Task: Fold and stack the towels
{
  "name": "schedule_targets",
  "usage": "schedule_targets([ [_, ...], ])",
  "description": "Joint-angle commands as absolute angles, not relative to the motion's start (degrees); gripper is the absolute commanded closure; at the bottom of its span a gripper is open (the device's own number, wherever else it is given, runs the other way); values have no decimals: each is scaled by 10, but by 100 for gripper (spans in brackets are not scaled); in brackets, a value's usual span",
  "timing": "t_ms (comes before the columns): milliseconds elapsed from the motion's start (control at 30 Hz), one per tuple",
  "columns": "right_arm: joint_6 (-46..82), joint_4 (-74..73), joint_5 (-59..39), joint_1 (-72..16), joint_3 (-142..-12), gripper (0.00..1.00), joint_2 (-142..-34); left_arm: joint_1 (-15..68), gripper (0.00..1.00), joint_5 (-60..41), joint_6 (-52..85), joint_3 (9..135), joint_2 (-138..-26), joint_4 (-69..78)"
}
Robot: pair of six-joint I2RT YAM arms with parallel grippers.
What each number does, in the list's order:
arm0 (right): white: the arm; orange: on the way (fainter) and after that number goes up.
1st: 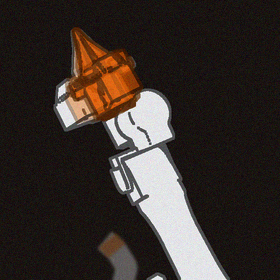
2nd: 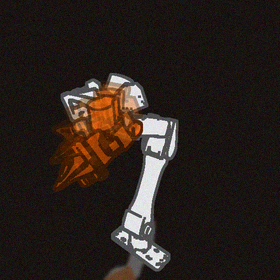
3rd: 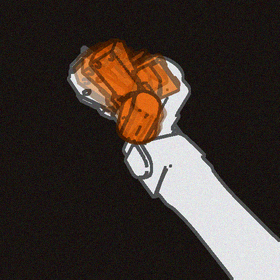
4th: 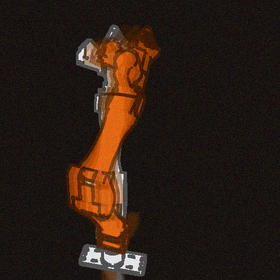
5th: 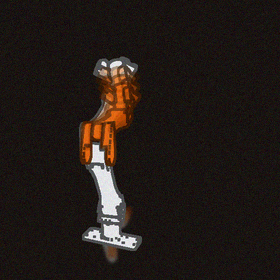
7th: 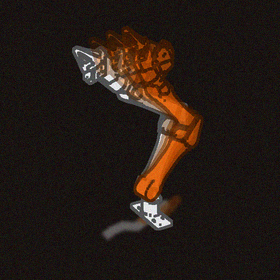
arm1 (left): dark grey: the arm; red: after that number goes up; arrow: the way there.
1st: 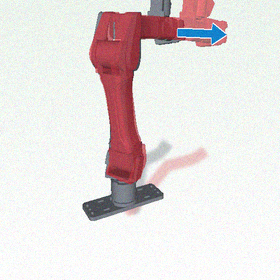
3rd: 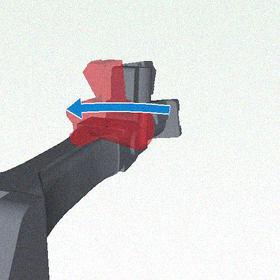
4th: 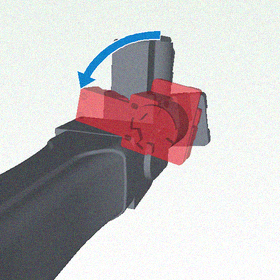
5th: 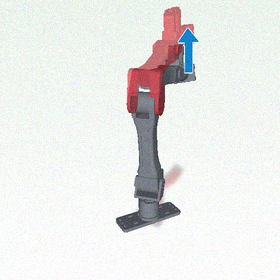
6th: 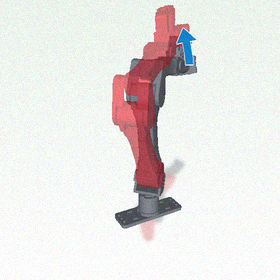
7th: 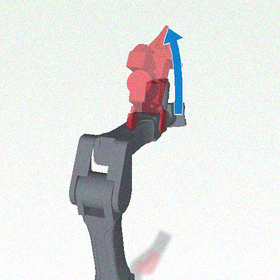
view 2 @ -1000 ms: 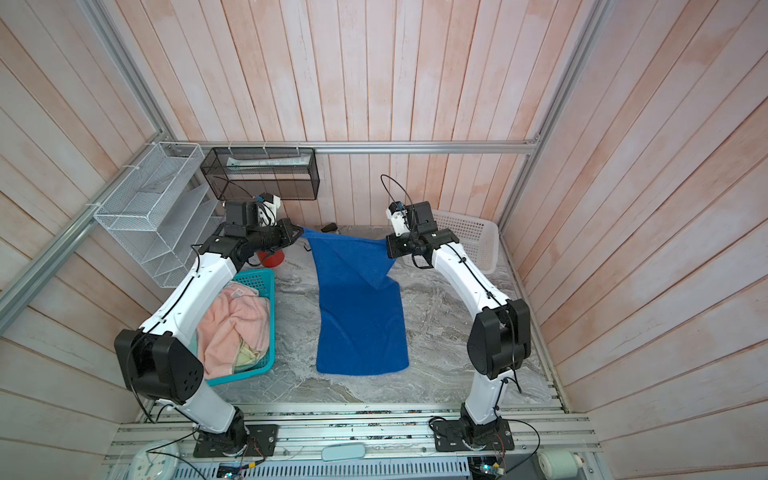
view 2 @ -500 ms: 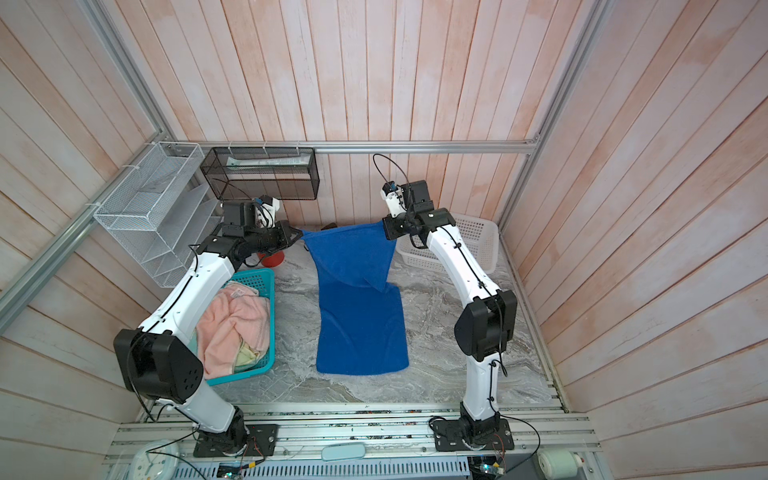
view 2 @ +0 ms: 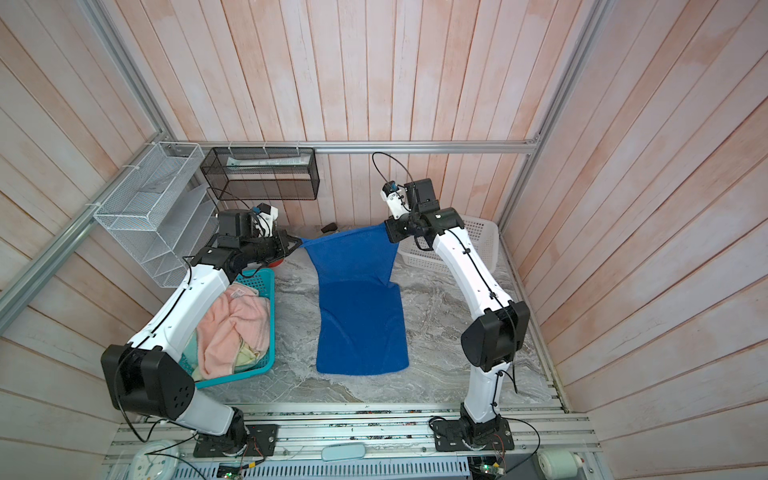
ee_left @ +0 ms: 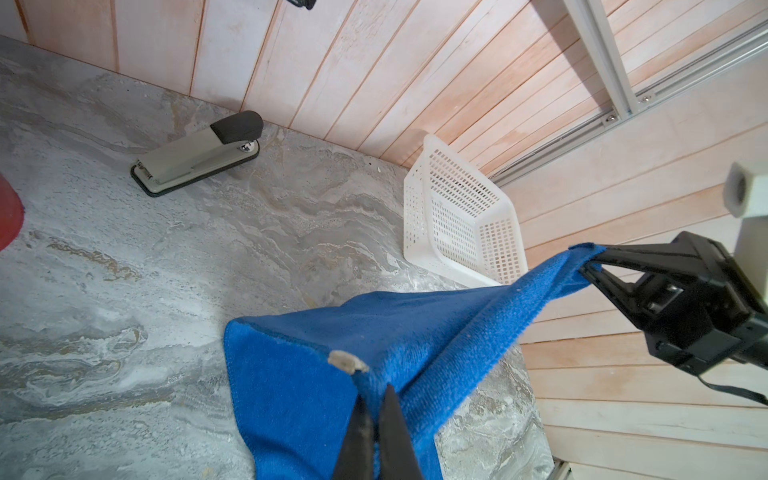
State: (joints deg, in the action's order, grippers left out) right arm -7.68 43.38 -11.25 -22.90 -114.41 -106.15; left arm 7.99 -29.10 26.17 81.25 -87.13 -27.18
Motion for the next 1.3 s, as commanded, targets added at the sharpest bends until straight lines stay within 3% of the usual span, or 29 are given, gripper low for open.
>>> schedule_targets([
  [0,-86,445,-39,-213,-1084,100,-1014,65,100,-266,262,751,-832,-285],
  [400,32,304,-140,-232,-587,100,-777,144,100,-257,366,389,-666,-234],
  [567,69,257,-175,-233,-514,100,-764,144,100,-261,375,348,-660,-218],
  [767,14,308,-102,-214,-686,100,-847,124,100,-254,328,510,-736,-255],
  [1033,-35,389,-106,-151,-1068,100,-1066,55,100,-289,266,848,-948,-301],
  [1267,-104,517,-68,-139,-1443,100,-1280,43,100,-314,262,1012,-1064,-305],
])
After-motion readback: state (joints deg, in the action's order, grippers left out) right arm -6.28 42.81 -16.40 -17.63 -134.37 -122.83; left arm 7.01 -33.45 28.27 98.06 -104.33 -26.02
